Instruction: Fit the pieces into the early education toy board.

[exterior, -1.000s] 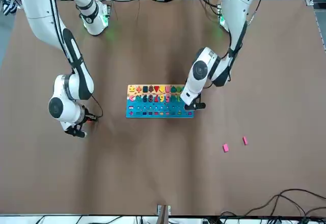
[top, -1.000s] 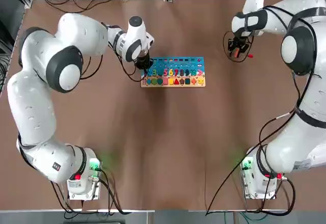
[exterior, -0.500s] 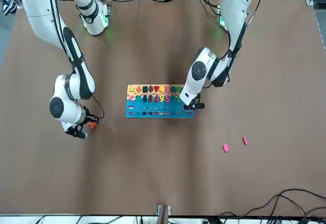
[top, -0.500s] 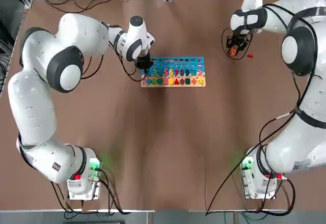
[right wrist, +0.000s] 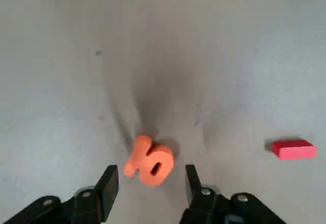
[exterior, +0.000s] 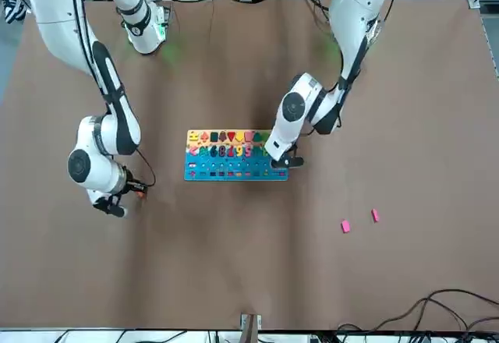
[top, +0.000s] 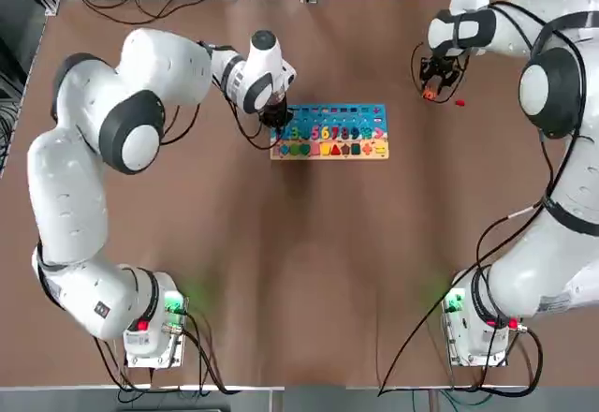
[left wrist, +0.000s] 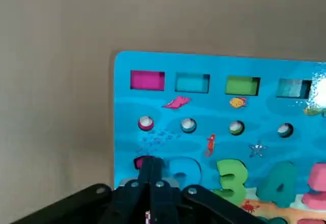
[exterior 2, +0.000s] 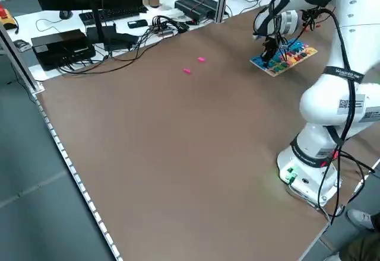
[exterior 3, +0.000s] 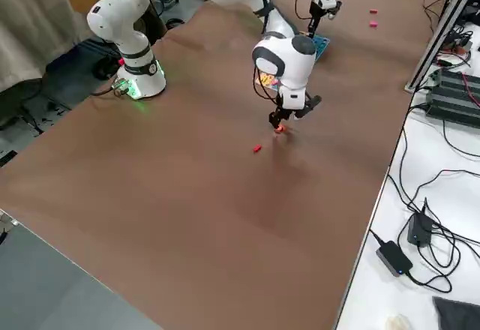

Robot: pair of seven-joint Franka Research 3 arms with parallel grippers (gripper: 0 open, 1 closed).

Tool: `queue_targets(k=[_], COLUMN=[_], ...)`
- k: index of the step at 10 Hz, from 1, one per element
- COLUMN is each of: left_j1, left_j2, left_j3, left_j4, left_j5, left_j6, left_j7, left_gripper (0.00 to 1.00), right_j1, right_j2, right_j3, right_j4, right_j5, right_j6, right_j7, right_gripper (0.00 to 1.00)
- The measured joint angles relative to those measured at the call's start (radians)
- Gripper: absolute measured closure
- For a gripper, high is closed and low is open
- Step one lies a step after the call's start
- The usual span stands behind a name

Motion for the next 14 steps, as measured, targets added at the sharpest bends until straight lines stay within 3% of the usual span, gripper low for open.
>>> queue_targets(k=[4,14], left_j1=[-0.040,-0.104], left_j2=[0.063,0.139], left_j3=[0.000,0.001], left_j4=[0.109,0.235], left_j5=[0.000,0.000], left_j6=[-0.023,-0.032], left_j7=[-0.015,-0.064], left_gripper=[0.99,0.99], right_j1=[-0.012,0.003], right_j2=[0.000,0.000], right_j3=[0.001,0.014], right_j4=[-0.004,-0.040], right_j5=[0.001,0.001], right_j6=[0.000,0.067], right_j7=[0.288,0.318], right_gripper=[0.39,0.39])
